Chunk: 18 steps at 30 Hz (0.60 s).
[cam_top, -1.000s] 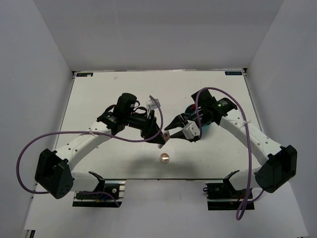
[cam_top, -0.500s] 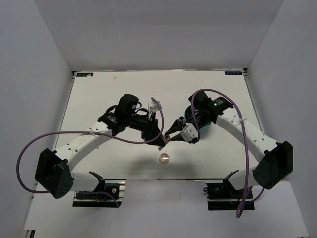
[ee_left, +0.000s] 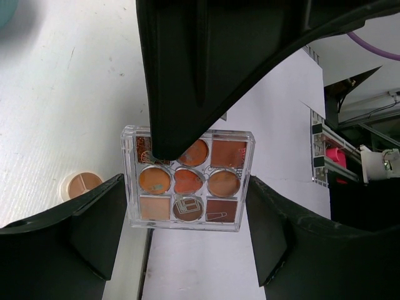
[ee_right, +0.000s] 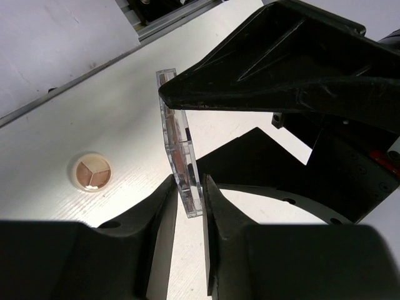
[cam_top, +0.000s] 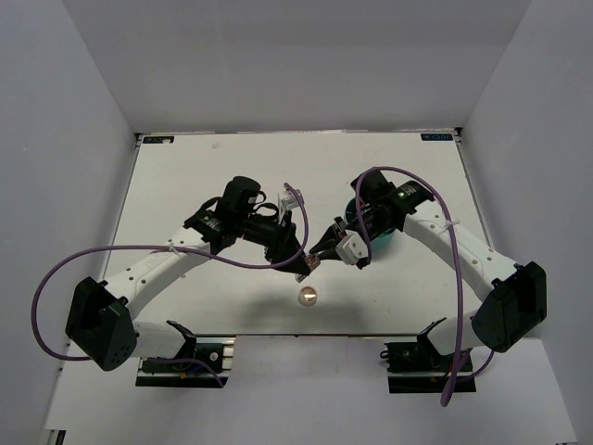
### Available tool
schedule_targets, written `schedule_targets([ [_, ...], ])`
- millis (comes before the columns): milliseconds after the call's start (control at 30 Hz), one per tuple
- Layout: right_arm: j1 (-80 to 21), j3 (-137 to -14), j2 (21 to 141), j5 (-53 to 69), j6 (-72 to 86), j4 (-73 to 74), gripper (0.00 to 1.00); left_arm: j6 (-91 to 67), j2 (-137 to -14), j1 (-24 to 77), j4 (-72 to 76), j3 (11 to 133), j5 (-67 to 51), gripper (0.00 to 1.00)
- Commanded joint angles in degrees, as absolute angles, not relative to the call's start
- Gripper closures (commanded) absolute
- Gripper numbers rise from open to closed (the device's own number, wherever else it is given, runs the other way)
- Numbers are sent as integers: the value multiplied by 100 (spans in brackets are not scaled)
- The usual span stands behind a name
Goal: Organize the makeup
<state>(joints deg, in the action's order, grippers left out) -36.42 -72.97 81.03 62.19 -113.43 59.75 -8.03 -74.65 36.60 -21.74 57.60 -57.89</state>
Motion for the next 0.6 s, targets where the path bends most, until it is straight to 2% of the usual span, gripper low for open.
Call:
schedule_targets([
  [0, -3709, -7321, 8139, 6284, -11558, 5906, 79, -852, -7453, 3700, -1837, 5959, -5968, 58],
  [67, -3700, -7321, 8139, 6275, -11540, 5898, 84, -861, -7479, 3752, -1837, 5959, -5968, 56],
  [200, -3709, -7339, 8112, 6267, -11540, 5941, 92, -879, -7453, 3753, -1819, 5950, -5889, 41],
  [267, -3709, -7339, 8121, 6258, -11540, 5994, 96, -896, -7444, 3753, -1776, 5933, -5836, 37],
  [367, -3709, -7330, 8095, 6214, -11584, 6047, 99, -905, -7427, 3753, -1732, 5915, -5783, 33],
  [433, -3700, -7330, 8086, 6188, -11610, 6091, 100, -914, -7418, 3753, -1723, 5915, -5757, 26],
  [567, -3683, -7321, 8059, 6179, -11637, 6108, 100, -914, -7365, 3753, -1740, 5941, -5643, 21],
])
